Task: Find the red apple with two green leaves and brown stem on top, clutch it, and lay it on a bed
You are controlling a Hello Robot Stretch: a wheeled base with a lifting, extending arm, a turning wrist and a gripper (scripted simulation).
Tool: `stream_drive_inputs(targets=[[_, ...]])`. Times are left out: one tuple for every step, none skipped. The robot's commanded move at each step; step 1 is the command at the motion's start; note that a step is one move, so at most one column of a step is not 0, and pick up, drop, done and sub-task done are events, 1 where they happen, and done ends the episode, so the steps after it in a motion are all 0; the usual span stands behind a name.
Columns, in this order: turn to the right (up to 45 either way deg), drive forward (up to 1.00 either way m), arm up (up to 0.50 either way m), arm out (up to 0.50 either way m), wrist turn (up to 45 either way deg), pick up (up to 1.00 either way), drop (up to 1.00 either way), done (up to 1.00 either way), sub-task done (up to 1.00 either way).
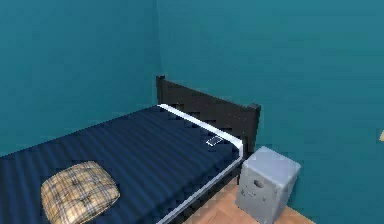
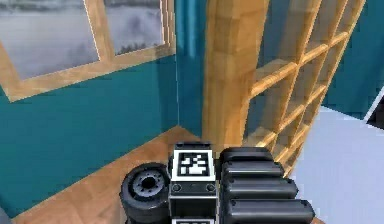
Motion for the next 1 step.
stream_drive_inputs(targets=[[-6.0,0.0,0.0,0.0,0.0,0.0,0.0,0.0,0.0]])
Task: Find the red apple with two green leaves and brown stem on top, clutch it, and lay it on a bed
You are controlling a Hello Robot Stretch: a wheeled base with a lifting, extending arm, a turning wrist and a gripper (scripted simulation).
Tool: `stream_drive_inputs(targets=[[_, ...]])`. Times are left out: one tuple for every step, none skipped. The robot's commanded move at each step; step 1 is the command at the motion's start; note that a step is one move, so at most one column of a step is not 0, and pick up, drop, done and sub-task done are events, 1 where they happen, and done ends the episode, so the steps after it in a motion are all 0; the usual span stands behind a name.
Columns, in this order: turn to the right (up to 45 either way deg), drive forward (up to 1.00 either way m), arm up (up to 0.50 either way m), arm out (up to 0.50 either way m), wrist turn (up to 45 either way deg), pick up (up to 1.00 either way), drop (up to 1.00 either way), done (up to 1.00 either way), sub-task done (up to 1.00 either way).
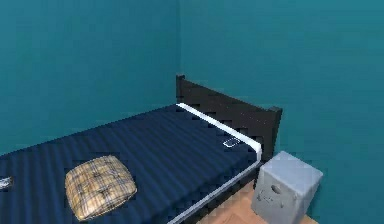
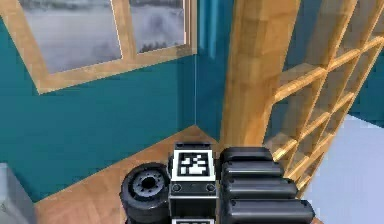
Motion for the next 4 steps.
stream_drive_inputs(targets=[[0.0,0.55,0.0,0.0,0.0,0.0,0.0,0.0,0.0],[-45.0,0.0,0.0,0.0,0.0,0.0,0.0,0.0,0.0],[-45.0,0.0,0.0,0.0,0.0,0.0,0.0,0.0,0.0],[-45.0,0.0,0.0,0.0,0.0,0.0,0.0,0.0,0.0]])
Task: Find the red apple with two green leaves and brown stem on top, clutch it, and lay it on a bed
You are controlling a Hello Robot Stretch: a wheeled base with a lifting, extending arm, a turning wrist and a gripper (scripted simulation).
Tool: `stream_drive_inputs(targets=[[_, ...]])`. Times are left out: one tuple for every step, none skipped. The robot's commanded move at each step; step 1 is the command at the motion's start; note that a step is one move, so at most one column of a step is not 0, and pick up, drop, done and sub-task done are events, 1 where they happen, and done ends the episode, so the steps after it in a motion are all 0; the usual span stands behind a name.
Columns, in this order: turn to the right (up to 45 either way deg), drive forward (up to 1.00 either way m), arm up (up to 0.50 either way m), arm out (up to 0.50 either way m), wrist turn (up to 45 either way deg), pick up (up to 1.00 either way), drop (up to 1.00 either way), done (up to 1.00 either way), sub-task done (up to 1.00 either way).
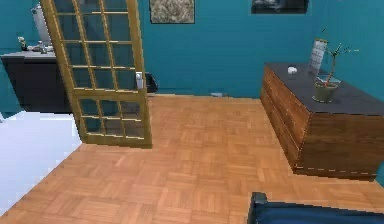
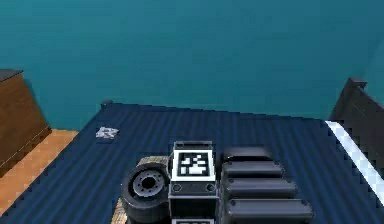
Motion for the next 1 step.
stream_drive_inputs(targets=[[-24.0,0.0,0.0,0.0,0.0,0.0,0.0,0.0,0.0]])
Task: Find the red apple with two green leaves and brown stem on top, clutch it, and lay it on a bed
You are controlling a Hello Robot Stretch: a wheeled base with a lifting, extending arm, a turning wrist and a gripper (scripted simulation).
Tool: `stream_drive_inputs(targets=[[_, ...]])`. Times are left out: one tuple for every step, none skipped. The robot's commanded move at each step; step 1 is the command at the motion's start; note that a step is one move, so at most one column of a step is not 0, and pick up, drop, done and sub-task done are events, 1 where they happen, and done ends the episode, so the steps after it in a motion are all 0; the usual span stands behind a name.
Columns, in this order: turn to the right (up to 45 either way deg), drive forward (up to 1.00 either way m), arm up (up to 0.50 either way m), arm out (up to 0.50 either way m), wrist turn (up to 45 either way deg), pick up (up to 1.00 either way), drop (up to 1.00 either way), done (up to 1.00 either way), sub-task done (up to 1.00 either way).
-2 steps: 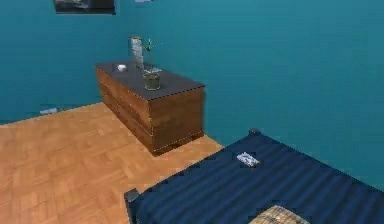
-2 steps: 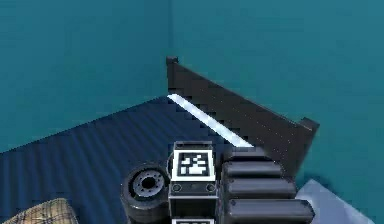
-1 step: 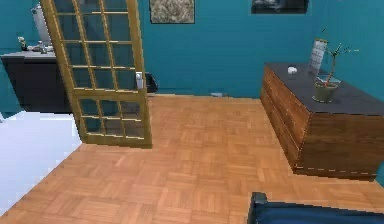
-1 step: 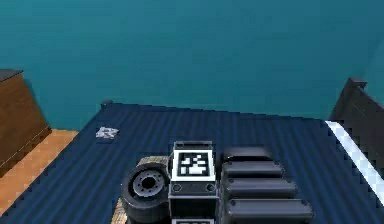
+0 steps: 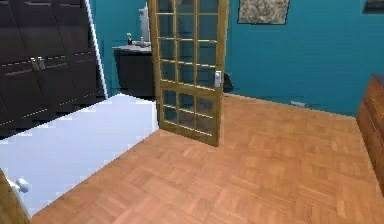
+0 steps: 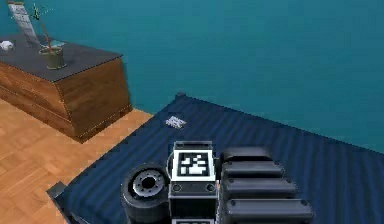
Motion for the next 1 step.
stream_drive_inputs(targets=[[-3.0,0.0,0.0,0.0,0.0,0.0,0.0,0.0,0.0]])
